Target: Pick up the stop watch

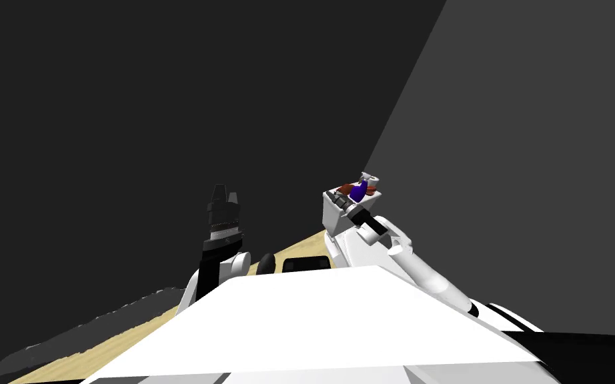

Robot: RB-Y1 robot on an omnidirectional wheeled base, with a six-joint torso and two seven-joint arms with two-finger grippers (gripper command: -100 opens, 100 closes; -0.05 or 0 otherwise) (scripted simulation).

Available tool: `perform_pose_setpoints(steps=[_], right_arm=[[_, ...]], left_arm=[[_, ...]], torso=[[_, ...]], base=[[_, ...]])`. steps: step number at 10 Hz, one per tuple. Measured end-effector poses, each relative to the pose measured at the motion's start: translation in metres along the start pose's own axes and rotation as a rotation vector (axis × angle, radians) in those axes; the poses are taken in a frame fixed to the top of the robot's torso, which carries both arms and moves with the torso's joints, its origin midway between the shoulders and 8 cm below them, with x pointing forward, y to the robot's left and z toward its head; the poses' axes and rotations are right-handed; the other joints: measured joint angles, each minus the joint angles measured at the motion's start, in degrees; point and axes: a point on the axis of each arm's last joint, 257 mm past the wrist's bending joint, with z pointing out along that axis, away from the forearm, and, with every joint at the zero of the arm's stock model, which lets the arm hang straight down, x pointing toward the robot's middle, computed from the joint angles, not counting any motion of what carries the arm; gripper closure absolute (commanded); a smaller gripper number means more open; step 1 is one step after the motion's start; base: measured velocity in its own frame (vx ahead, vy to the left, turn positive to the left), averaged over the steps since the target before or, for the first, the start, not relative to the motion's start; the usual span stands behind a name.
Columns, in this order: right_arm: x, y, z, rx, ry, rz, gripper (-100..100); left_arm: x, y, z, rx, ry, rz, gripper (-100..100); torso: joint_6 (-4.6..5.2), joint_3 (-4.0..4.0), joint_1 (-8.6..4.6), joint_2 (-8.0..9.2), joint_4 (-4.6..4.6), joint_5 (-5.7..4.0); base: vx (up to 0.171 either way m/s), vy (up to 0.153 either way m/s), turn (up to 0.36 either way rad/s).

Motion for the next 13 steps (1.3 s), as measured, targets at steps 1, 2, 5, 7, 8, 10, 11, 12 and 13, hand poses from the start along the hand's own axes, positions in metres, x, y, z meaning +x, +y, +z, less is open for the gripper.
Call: perform_pose_setpoints(steps=[1, 2, 5, 7, 8, 10, 11, 12, 13], right_arm=[[0.005, -0.005, 0.003, 0.012, 0.031, -0.051, -100], [0.008, -0.011, 0.004, 0.024, 0.053, -0.083, -100], [0.018, -0.035, 0.007, 0.066, 0.132, -0.208, -100], [0.020, -0.056, 0.006, 0.098, 0.187, -0.305, -100], [0.022, -0.068, 0.006, 0.118, 0.219, -0.364, -100], [0.024, -0.092, 0.003, 0.162, 0.282, -0.480, -100], [0.020, -0.107, 0.001, 0.185, 0.311, -0.535, -100], [0.018, -0.117, 0.000, 0.203, 0.335, -0.585, -100], [0.016, -0.128, -0.003, 0.223, 0.359, -0.633, -100]], left_arm=[[0.000, 0.000, 0.000, 0.000, 0.000, 0.000, 0], [0.000, 0.000, 0.000, 0.000, 0.000, 0.000, 0], [0.000, 0.000, 0.000, 0.000, 0.000, 0.000, 0], [0.000, 0.000, 0.000, 0.000, 0.000, 0.000, 0], [0.000, 0.000, 0.000, 0.000, 0.000, 0.000, 0], [0.000, 0.000, 0.000, 0.000, 0.000, 0.000, 0], [0.000, 0.000, 0.000, 0.000, 0.000, 0.000, 0], [0.000, 0.000, 0.000, 0.000, 0.000, 0.000, 0], [0.000, 0.000, 0.000, 0.000, 0.000, 0.000, 0]], torso=[[0.00, 0.01, 0.00, 0.01, 0.00, 0.00], [0.02, 0.01, 0.00, 0.01, 0.00, 0.00], [0.03, 0.01, 0.00, 0.01, 0.00, 0.00], [0.01, 0.01, 0.00, 0.01, 0.00, 0.00], [0.01, 0.01, -0.02, 0.02, 0.00, -0.01], [0.02, 0.01, -0.02, 0.02, 0.01, 0.00], [0.02, 0.01, -0.01, 0.01, 0.01, 0.00], [0.02, 0.01, 0.01, 0.02, 0.01, 0.00], [0.03, 0.01, 0.01, 0.02, 0.01, 0.00]], base=[[-0.012, -0.011, 0.039], [-0.008, -0.009, 0.066], [-0.012, -0.010, 0.081], [-0.016, -0.014, 0.115], [-0.020, -0.019, 0.123], [-0.016, -0.012, 0.102], [-0.015, -0.010, 0.089], [-0.015, -0.009, 0.077], [-0.012, -0.010, 0.067]])
